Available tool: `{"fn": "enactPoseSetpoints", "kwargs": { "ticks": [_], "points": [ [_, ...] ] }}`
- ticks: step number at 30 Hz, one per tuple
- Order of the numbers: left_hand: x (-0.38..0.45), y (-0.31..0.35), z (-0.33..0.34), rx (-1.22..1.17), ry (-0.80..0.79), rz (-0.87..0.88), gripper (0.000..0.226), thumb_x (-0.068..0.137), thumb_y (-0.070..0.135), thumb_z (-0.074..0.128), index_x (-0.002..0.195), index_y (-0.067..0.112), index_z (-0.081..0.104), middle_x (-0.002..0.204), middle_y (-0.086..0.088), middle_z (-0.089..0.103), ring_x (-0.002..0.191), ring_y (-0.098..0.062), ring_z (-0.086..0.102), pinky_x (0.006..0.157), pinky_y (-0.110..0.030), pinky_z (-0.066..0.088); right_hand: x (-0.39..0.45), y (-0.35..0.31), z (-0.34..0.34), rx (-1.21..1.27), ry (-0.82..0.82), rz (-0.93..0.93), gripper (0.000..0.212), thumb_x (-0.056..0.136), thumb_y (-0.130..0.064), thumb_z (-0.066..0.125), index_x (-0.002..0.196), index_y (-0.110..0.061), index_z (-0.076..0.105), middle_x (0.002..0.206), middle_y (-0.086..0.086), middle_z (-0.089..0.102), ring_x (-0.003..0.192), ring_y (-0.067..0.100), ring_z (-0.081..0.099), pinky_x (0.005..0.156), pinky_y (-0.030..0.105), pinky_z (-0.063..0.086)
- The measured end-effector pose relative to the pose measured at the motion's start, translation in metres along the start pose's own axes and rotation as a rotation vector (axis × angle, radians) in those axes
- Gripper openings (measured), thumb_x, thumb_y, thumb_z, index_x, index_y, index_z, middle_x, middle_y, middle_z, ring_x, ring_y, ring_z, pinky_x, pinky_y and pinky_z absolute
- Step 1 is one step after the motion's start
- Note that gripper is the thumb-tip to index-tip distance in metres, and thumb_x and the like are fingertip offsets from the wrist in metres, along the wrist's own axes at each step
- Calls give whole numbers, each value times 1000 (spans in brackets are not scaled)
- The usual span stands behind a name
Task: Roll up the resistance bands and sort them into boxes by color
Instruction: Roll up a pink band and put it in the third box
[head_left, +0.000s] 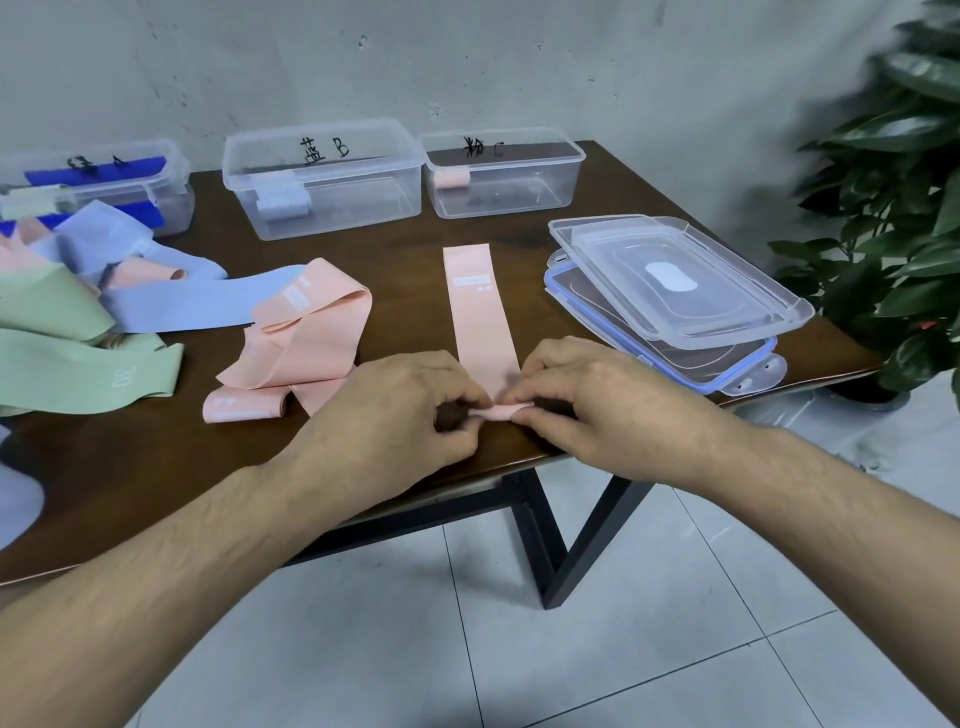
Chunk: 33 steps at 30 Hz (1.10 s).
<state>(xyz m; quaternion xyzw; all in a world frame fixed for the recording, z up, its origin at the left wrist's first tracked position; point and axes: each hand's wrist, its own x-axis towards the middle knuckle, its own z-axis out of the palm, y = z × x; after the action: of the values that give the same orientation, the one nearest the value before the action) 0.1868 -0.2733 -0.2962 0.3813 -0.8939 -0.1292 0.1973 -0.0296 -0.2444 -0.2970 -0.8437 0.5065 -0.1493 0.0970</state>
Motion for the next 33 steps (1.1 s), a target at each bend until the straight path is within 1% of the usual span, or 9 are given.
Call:
{"fn": "enactPoseSetpoints", "kwargs": {
  "ticks": [2, 4, 7, 12, 15, 23, 27, 29, 33],
  "points": [
    [-4, 4, -1, -8, -32, -12, 15, 86, 25, 69, 98, 28, 77, 93, 19, 65, 78, 8, 54, 69, -2, 39, -4, -1, 0, 15, -20, -6, 21, 98, -28, 61, 116, -27, 72, 98, -21, 48, 95, 1, 43, 87, 6, 30],
    [-4, 7, -2, 5, -53, -28, 16, 86, 26, 67, 98, 29, 76, 94, 18, 65, 79, 2, 55, 70, -3, 39, -7, -2, 1, 30, 1, 1, 20, 97, -29, 63, 114, -28, 73, 95, -22, 49, 92, -1, 41, 85, 7, 31],
    [1, 8, -3, -2, -84, -91, 17, 88, 29, 65, 101, 31, 75, 97, 18, 64, 84, -1, 55, 74, -7, 40, -7, -4, 1, 24, 23, 8, 21, 96, -30, 63, 115, -31, 72, 99, -20, 54, 94, 1, 43, 85, 9, 33],
    [4, 7, -2, -29, -116, -147, 16, 91, 30, 63, 103, 32, 74, 97, 19, 58, 79, 5, 51, 67, -5, 37, -10, -3, 3, 55, 50, 7, 21, 93, -24, 66, 113, -29, 70, 105, -16, 58, 99, 5, 50, 91, 24, 44],
    [2, 8, -1, -37, -107, -147, 18, 93, 31, 61, 107, 34, 73, 101, 19, 56, 83, 5, 52, 68, -6, 38, -9, -2, 5, 62, 53, 27, 22, 94, -21, 65, 114, -27, 71, 107, -16, 59, 102, 2, 50, 94, 22, 43],
    [-8, 9, 1, 1, -70, -78, 21, 93, 29, 63, 111, 32, 72, 107, 20, 57, 86, 17, 48, 68, -3, 37, -5, -1, 4, 104, 16, 70, 22, 96, -24, 61, 115, -30, 70, 106, -21, 55, 106, 1, 49, 97, 20, 40],
    [-3, 7, -2, -42, -85, -92, 20, 94, 24, 63, 110, 30, 73, 104, 20, 58, 83, 21, 46, 69, 0, 34, -7, -3, 2, 86, 10, 51, 25, 96, -25, 62, 119, -32, 69, 104, -24, 47, 105, 2, 48, 91, 12, 36],
    [0, 6, -3, -45, -99, -93, 20, 94, 25, 63, 109, 31, 73, 103, 20, 58, 82, 22, 46, 69, 0, 34, -8, -3, 2, 77, 20, 37, 28, 94, -25, 64, 122, -31, 67, 107, -20, 51, 103, 3, 51, 89, 13, 39],
    [4, 5, -4, -79, -113, -116, 19, 94, 25, 62, 108, 32, 73, 103, 20, 59, 80, 21, 47, 69, -1, 35, -7, -1, 4, 99, 68, 59, 19, 94, -22, 65, 111, -29, 70, 105, -19, 55, 97, 3, 56, 85, 16, 44]
  ]
}}
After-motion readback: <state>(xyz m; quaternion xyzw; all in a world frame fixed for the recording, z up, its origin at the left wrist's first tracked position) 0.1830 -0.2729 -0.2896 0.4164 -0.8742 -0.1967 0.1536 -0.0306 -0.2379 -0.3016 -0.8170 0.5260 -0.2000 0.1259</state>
